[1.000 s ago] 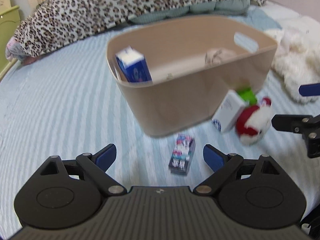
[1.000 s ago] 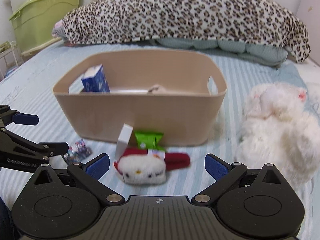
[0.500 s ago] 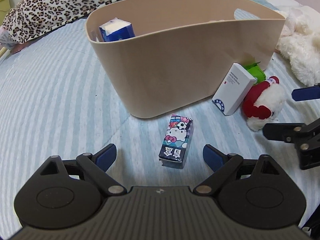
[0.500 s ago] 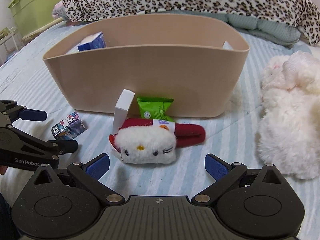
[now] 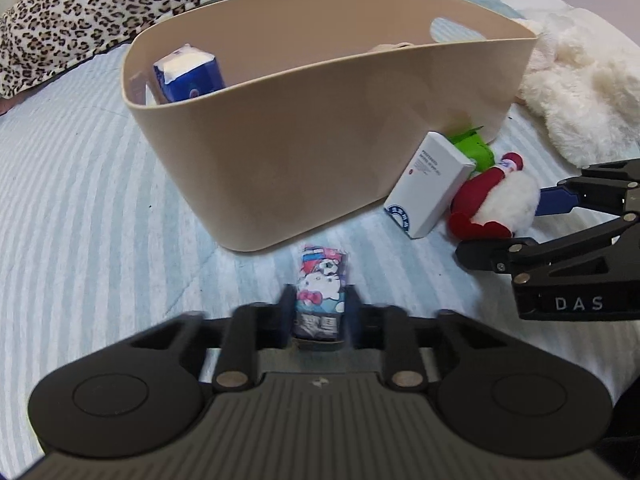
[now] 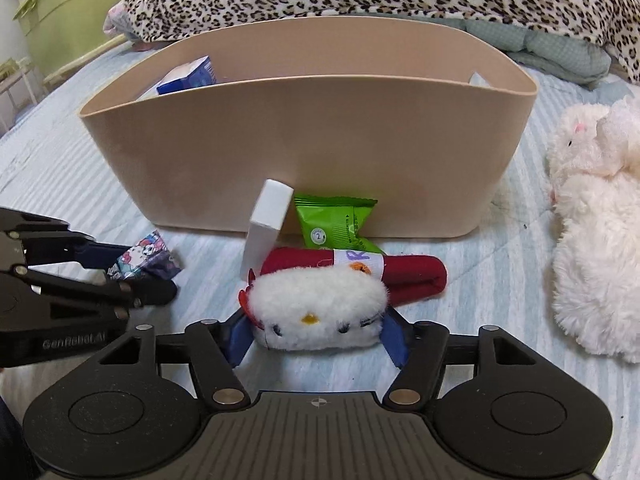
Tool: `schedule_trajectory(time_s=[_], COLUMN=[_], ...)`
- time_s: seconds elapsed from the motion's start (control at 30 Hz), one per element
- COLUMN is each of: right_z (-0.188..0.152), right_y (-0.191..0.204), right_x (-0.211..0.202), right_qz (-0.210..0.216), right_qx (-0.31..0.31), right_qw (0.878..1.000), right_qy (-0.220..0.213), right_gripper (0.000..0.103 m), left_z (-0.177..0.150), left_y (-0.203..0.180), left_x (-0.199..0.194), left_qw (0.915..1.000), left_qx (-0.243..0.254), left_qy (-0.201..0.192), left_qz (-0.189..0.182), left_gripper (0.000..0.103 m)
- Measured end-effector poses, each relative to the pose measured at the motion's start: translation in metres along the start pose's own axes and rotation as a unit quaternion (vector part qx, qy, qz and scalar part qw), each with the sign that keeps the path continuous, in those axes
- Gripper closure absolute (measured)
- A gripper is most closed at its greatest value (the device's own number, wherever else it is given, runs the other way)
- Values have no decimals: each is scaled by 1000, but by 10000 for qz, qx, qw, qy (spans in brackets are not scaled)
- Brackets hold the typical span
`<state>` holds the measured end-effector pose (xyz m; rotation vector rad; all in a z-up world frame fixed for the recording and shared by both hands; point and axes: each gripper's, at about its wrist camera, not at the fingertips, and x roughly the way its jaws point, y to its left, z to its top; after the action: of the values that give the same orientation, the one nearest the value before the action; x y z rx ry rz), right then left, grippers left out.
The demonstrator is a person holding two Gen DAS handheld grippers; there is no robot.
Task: Organize objects
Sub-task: 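Grasp the printed juice box with the left tool while the right tool grasps the Hello Kitty plush, then drop the juice box and Hello Kitty plush into the basket, opening both tools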
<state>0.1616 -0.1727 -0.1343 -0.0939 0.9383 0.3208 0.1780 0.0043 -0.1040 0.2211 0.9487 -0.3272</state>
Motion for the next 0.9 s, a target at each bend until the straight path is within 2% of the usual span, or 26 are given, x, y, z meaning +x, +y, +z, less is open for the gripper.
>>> schedule_trajectory(time_s=[0.4,0.9], right_z=[-1,28], right_y=[-3,-20], right_x=[-48,-123], right_qz=[-40,-228], right_qx=[-21,75], right_qw=[9994,9902], right_qy=[-350,-1375], right_gripper=[45,45], left_z=[3,36], left_y=[-5,-18], left_x=[-36,-101], left_qw=[9992,9889], left_qx=[-28,207], left_qy=[-411,-1464], left_qz=[2,180], left_gripper=[78,78])
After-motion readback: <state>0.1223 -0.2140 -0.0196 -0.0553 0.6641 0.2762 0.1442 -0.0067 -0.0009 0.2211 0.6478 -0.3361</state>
